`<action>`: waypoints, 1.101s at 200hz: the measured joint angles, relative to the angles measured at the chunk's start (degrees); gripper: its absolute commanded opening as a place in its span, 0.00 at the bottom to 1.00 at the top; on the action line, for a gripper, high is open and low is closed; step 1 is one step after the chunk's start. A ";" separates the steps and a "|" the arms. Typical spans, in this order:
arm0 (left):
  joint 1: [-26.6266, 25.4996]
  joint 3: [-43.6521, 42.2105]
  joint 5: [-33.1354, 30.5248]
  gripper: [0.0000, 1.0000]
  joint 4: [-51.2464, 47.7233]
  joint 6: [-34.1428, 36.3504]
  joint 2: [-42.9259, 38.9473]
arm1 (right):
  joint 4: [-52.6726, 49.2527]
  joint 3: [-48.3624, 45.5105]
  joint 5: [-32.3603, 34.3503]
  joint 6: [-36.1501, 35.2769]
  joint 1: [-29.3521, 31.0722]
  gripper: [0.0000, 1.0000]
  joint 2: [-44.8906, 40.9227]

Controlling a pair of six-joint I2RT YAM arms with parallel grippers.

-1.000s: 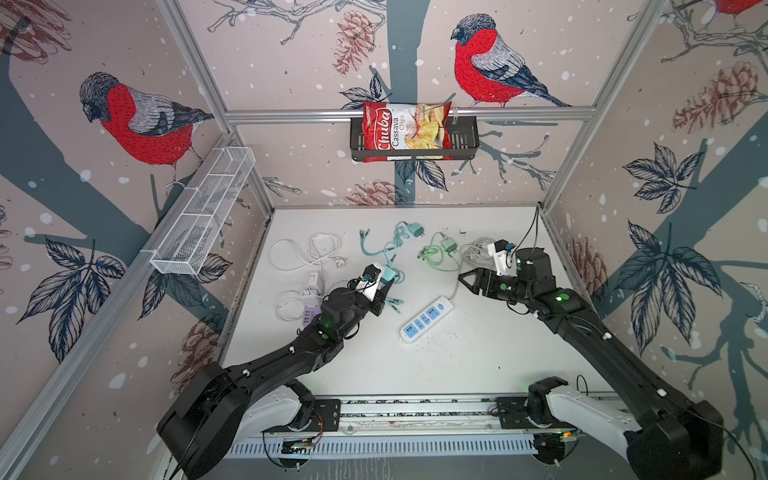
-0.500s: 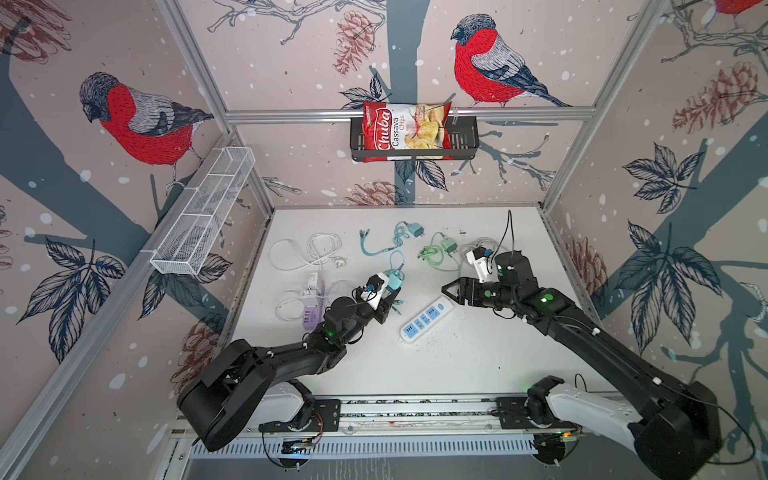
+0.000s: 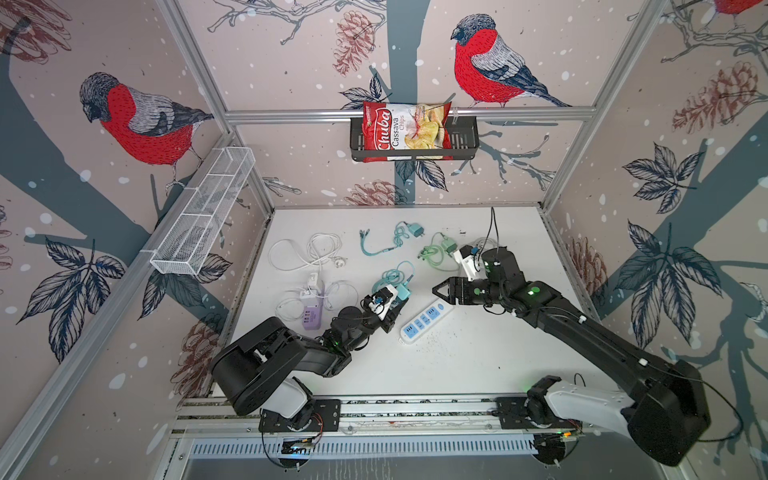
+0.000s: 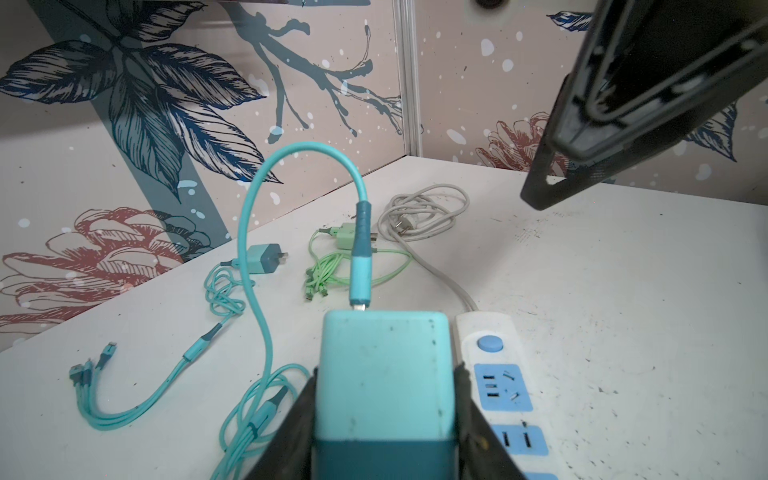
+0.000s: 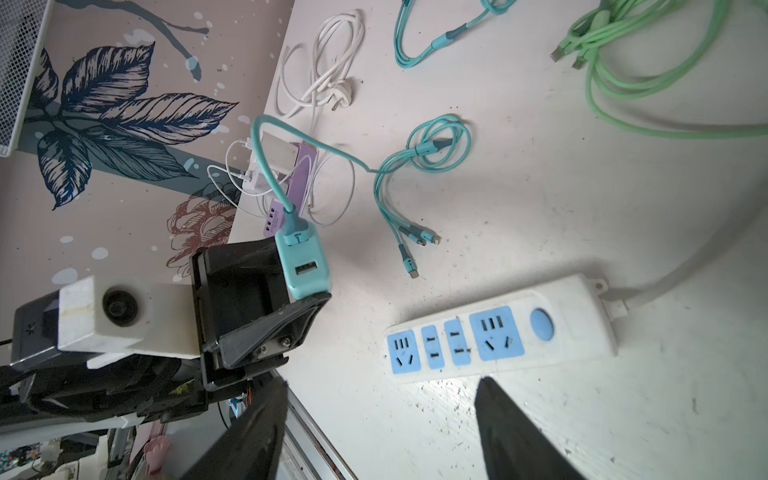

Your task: Insert the plug

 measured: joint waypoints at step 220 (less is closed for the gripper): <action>-1.31 -0.44 4.46 0.16 15.04 1.27 9.94 | 4.66 5.05 -2.45 -1.97 6.40 0.51 9.90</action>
